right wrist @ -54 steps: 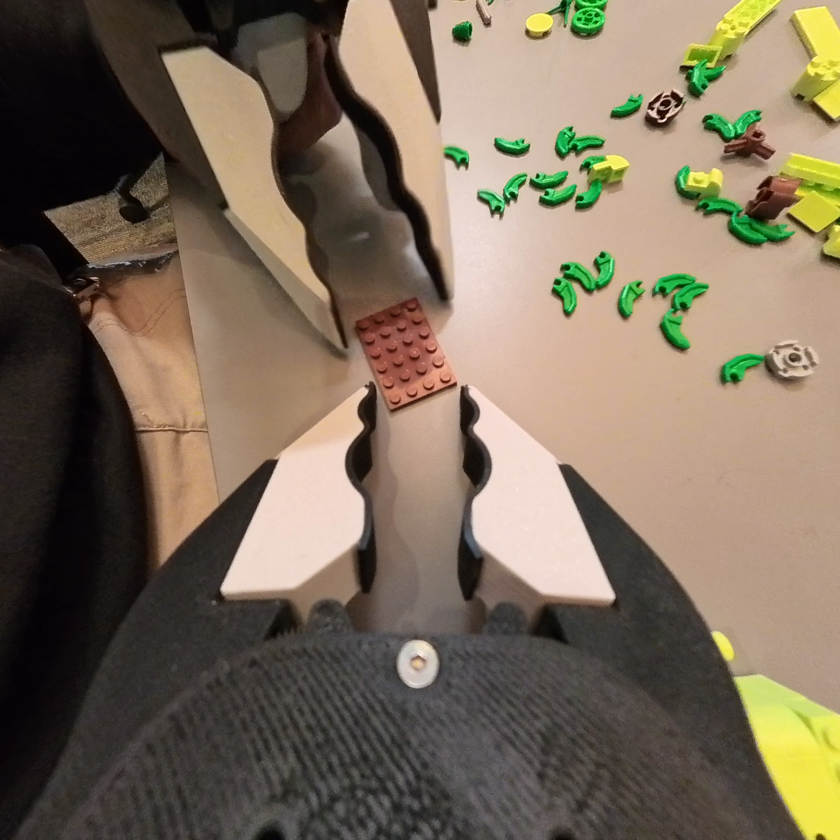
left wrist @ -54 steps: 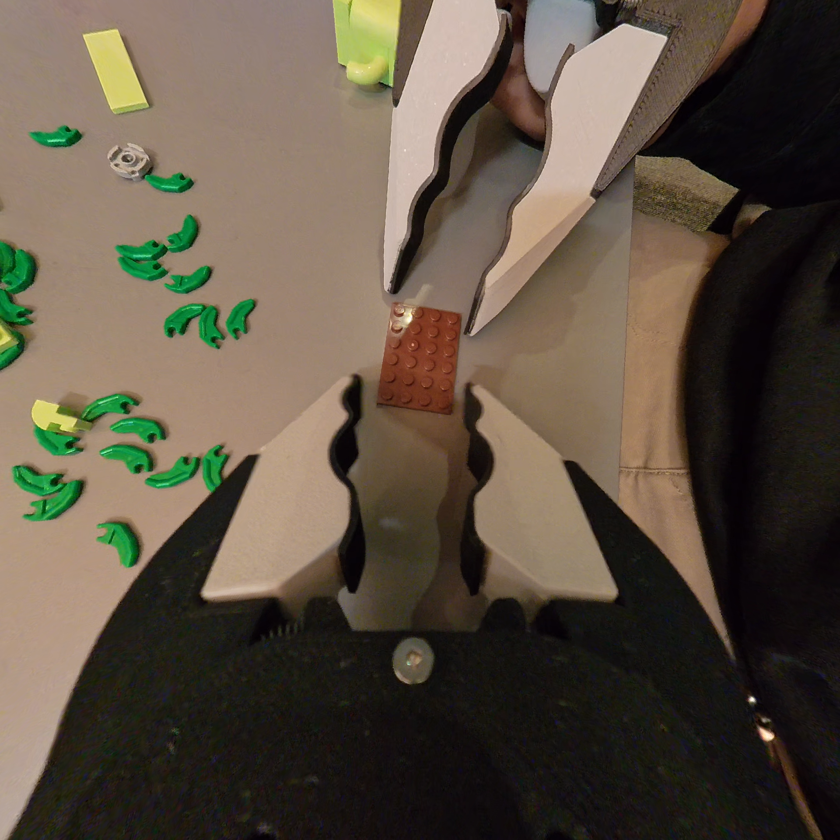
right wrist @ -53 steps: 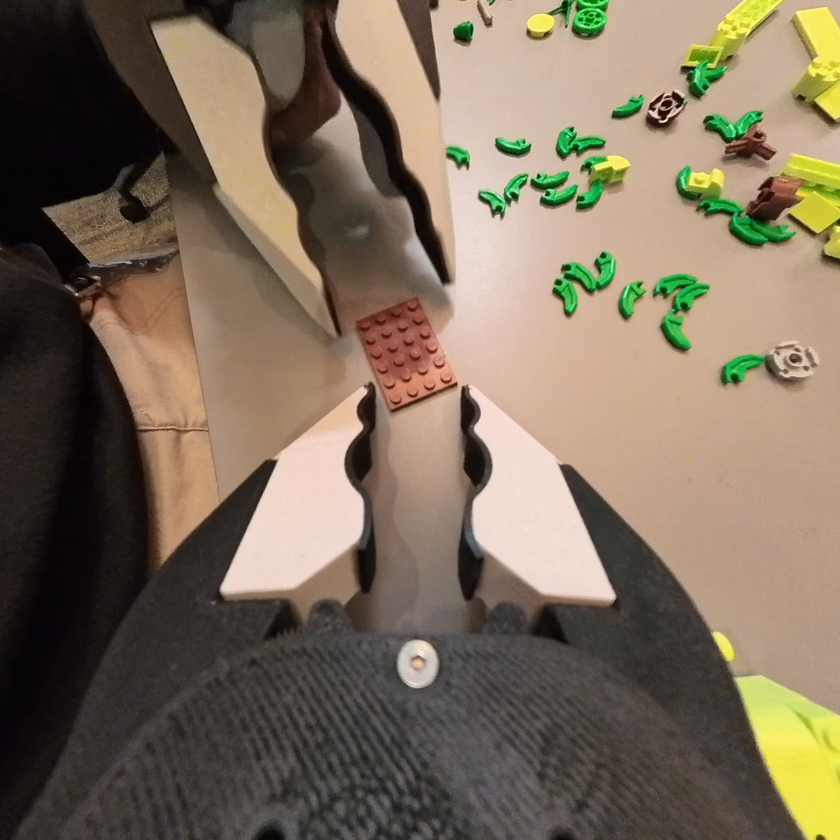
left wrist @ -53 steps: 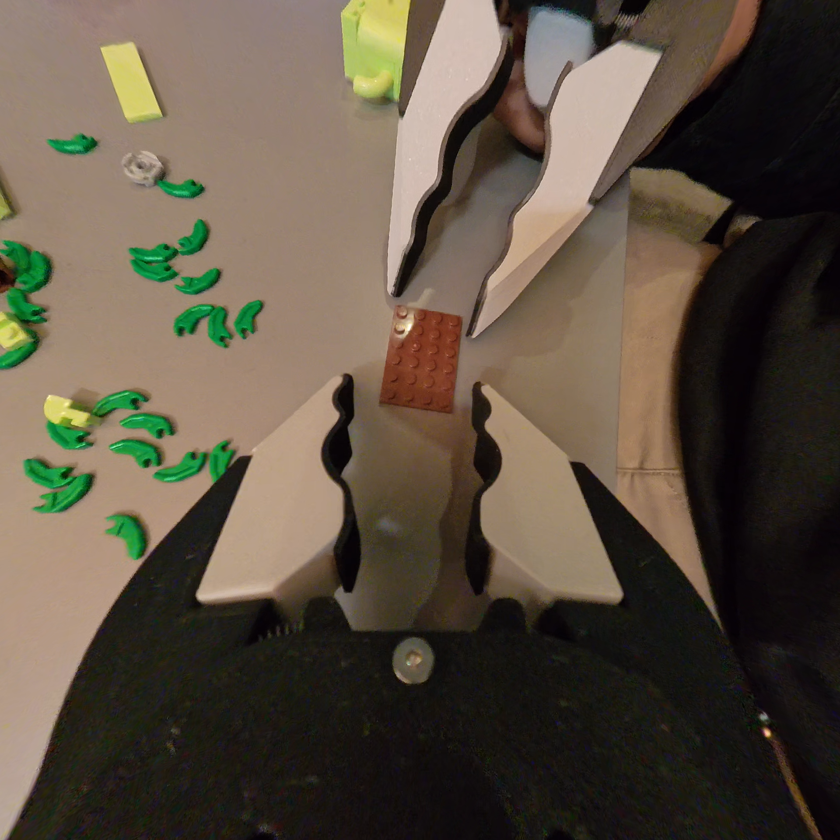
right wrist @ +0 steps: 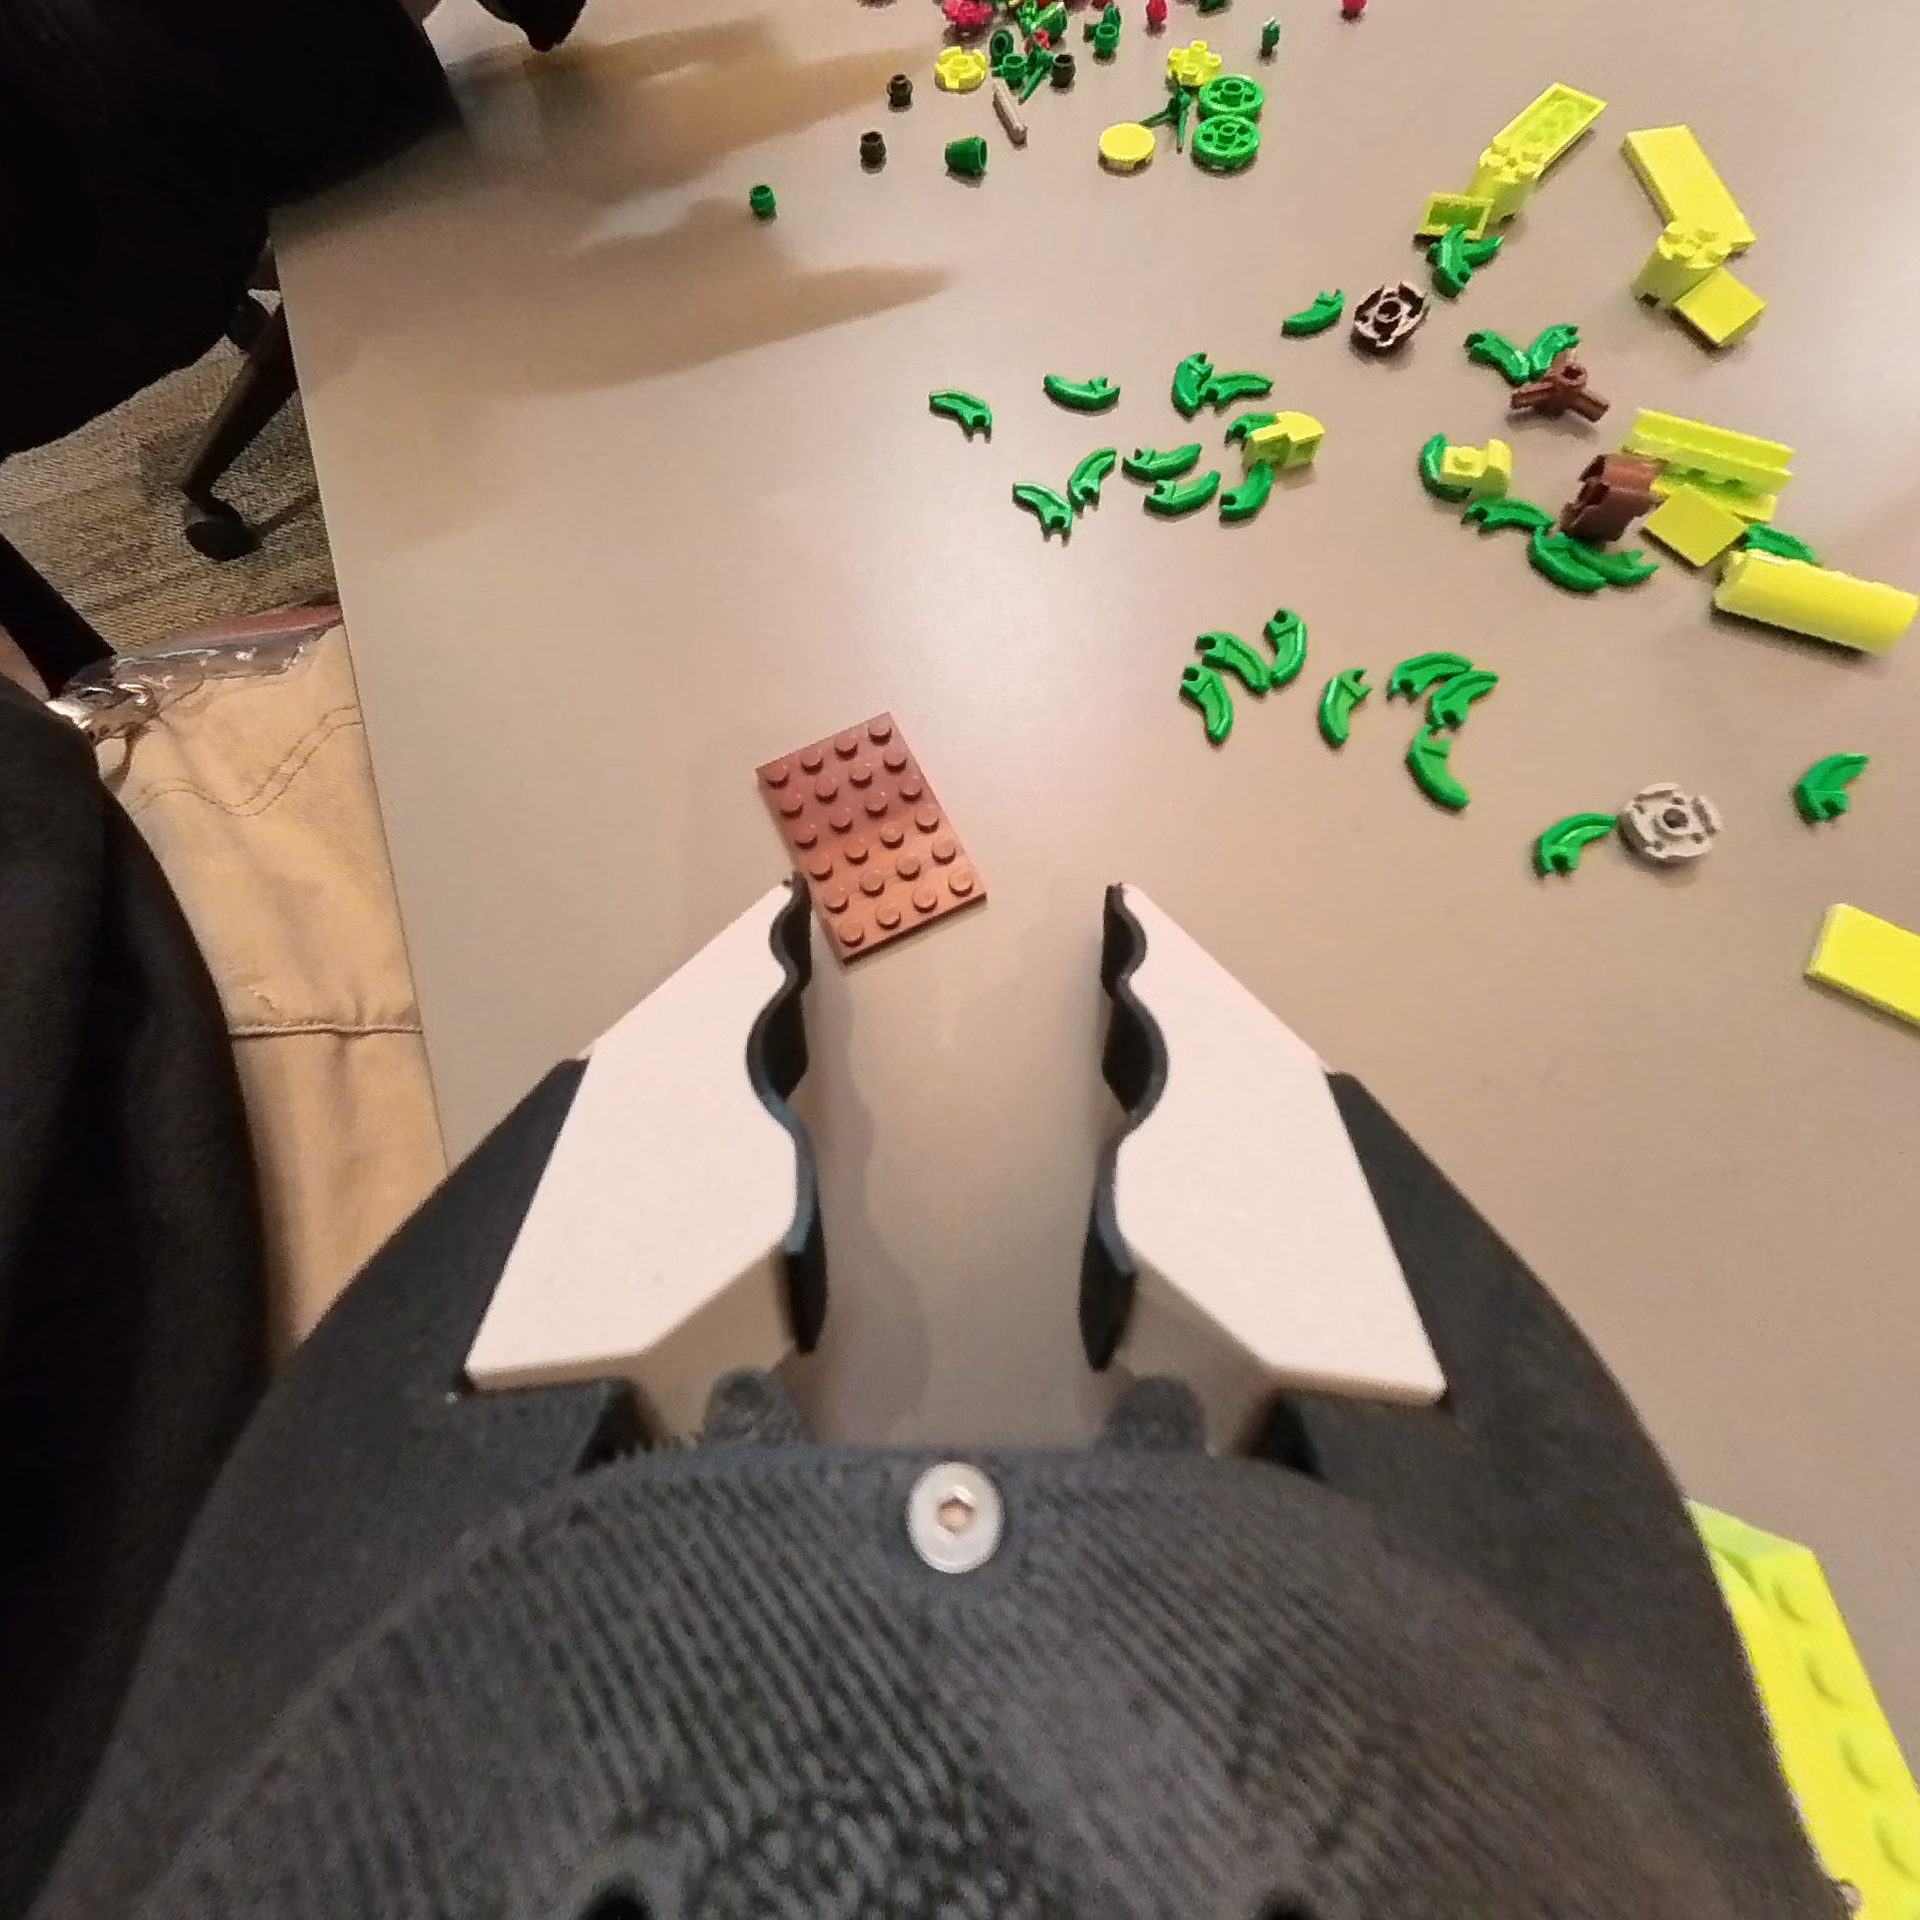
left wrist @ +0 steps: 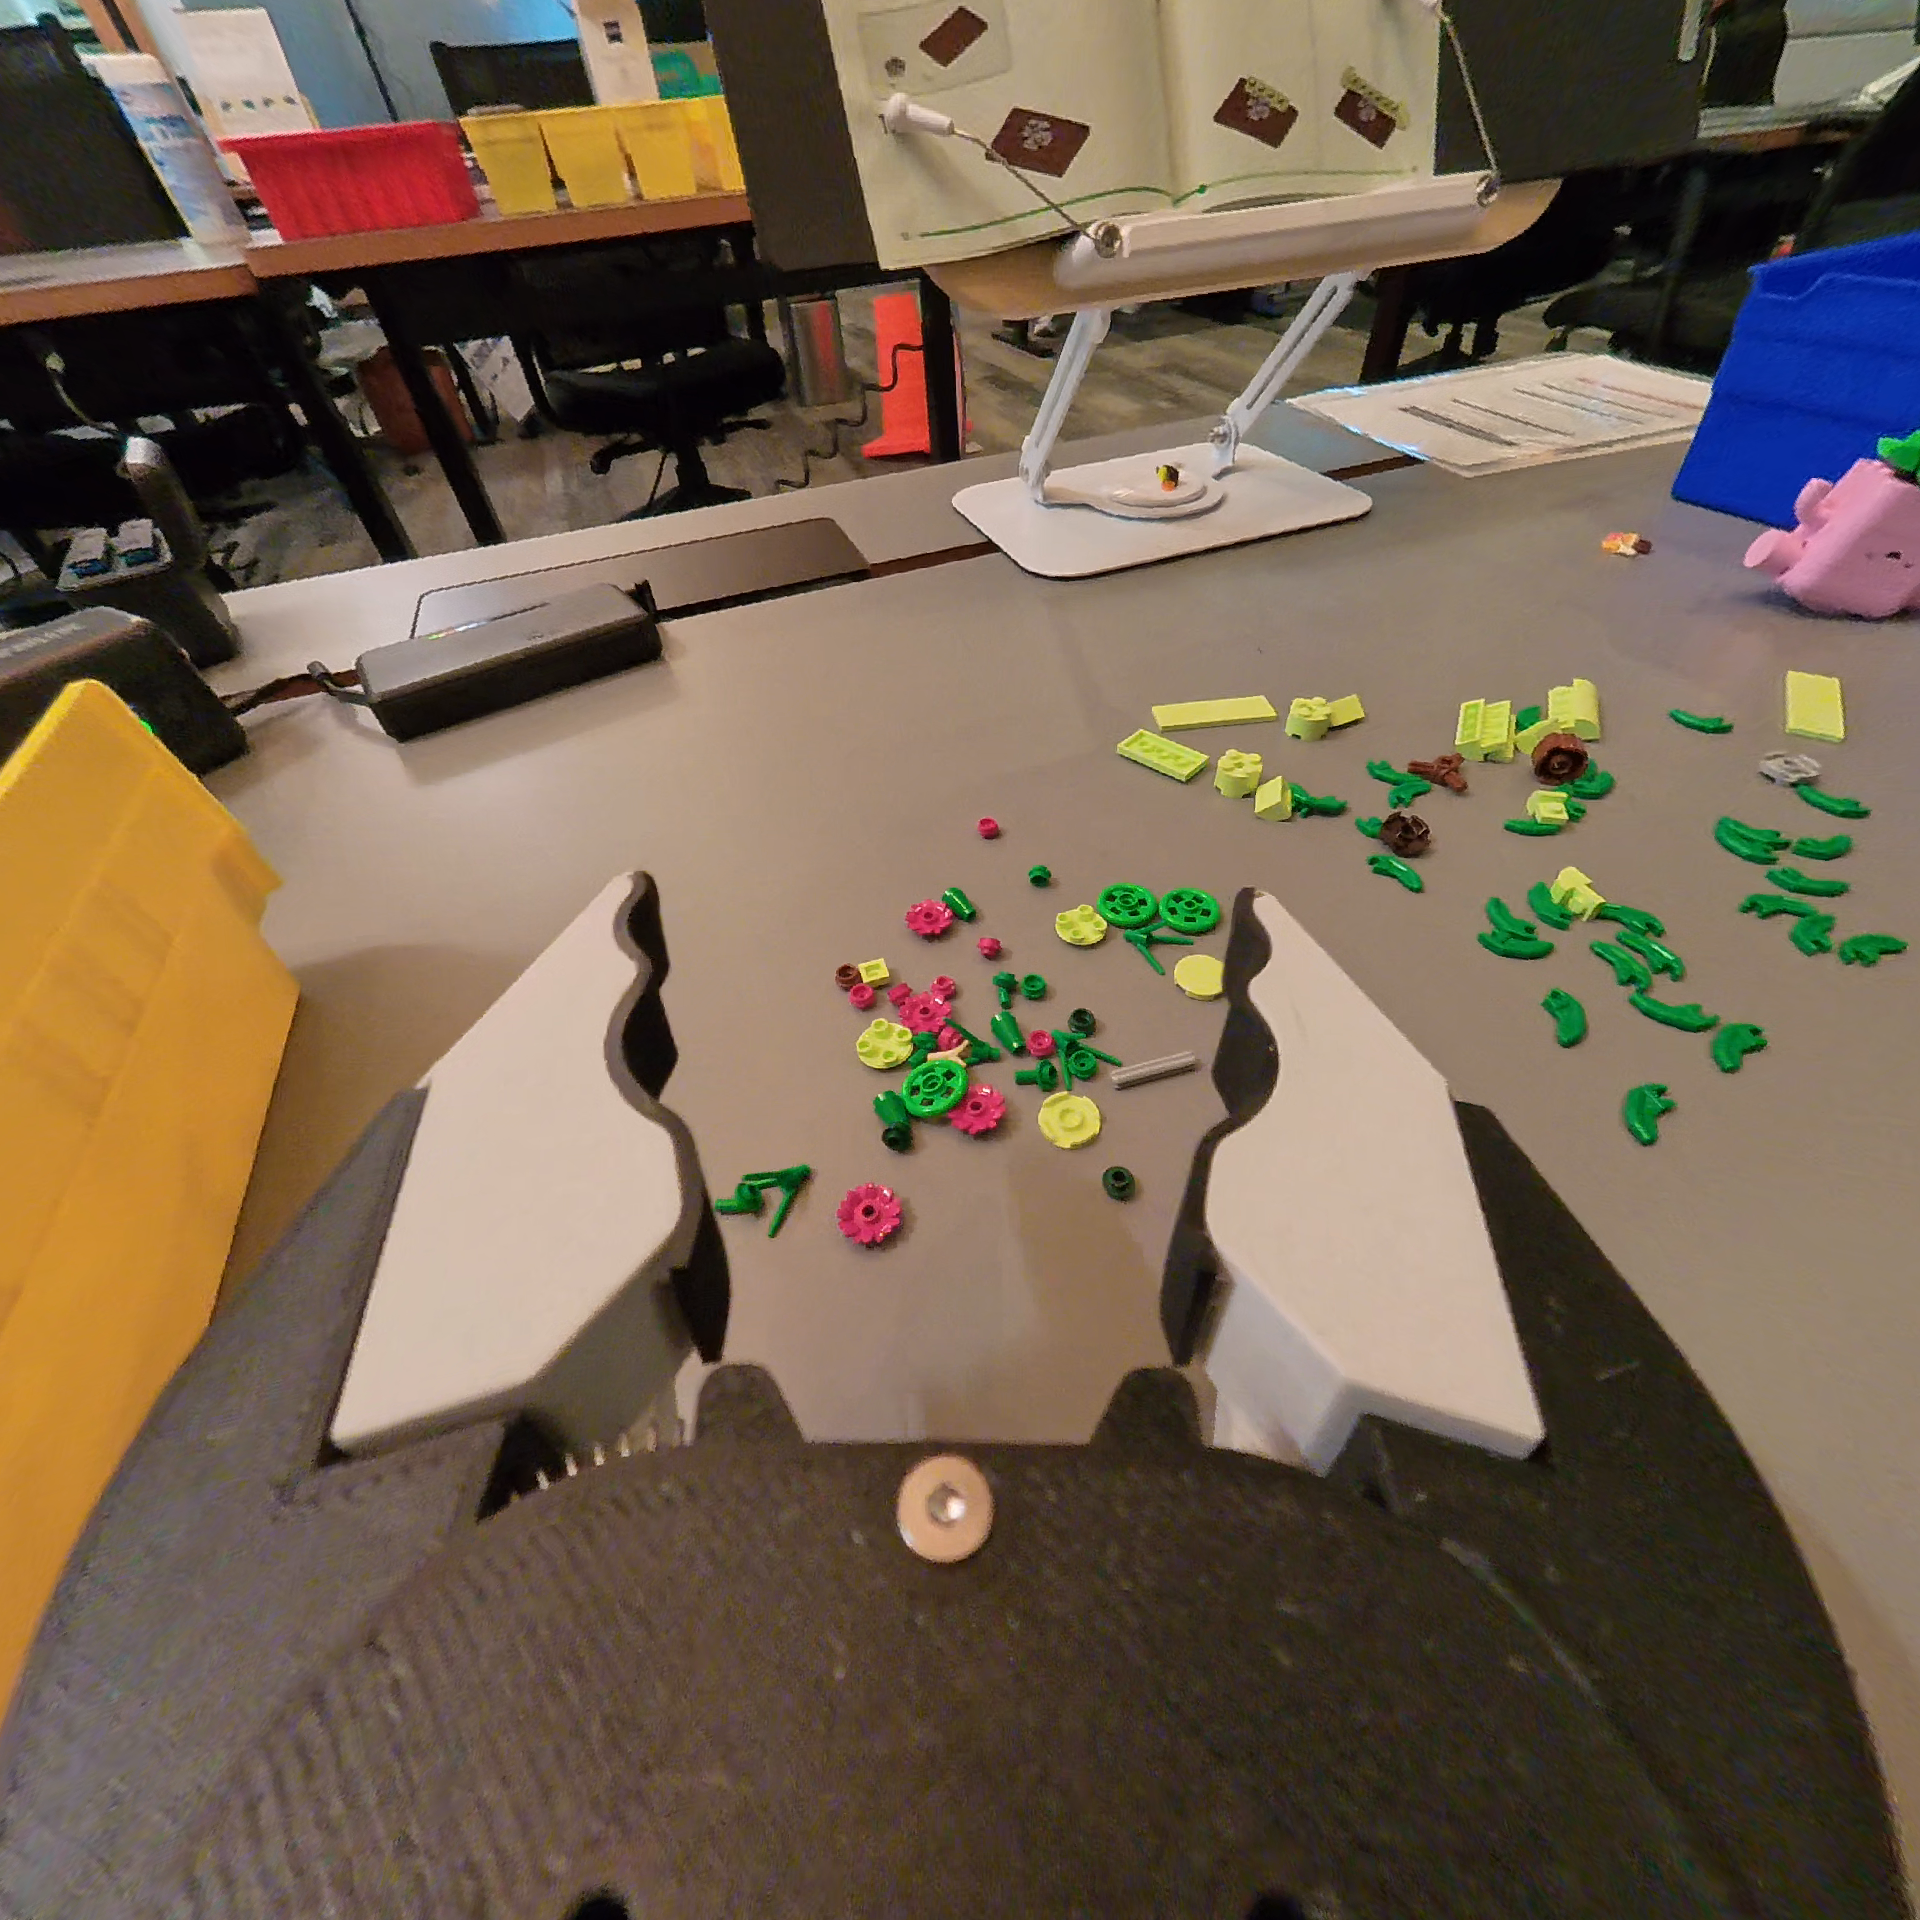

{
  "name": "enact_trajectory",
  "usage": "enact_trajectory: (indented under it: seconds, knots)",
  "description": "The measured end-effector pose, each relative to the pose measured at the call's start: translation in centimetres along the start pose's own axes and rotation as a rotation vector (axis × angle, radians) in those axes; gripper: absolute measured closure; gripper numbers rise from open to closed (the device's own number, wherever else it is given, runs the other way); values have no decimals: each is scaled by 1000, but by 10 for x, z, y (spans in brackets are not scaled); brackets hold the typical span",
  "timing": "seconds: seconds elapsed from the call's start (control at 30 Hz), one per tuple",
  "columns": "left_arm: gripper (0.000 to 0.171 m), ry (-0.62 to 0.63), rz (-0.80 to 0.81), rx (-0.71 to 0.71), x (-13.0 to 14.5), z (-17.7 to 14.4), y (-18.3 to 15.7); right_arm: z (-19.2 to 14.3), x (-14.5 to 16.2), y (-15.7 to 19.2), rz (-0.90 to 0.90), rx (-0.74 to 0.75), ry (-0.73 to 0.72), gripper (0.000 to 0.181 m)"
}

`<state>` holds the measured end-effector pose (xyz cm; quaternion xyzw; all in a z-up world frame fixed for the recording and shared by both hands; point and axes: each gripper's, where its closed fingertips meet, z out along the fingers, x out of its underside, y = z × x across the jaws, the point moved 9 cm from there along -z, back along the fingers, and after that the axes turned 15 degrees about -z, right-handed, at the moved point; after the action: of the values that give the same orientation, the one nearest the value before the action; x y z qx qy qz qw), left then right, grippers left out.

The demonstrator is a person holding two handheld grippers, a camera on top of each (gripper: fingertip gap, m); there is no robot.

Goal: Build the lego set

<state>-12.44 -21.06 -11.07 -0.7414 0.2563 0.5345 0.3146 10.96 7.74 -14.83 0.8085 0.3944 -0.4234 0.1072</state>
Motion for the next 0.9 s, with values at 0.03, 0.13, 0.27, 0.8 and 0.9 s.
enact_trajectory:
  seconds: [0.03,0.13,0.27,0.8,0.9]
  knots:
    - [64,1,1,-2,0,0,0,0,0,0,-1,1,3,126]
    - [58,2,24,-17,0,0,-1,1,0,0,-4,3,8,126]
    - [53,13,46,-23,1,1,-3,1,0,0,-4,5,11,127]
    - [49,27,11,-14,3,4,-1,3,1,0,-4,6,28,127]
    - [51,35,23,-14,3,5,-2,3,1,0,-5,6,32,127]
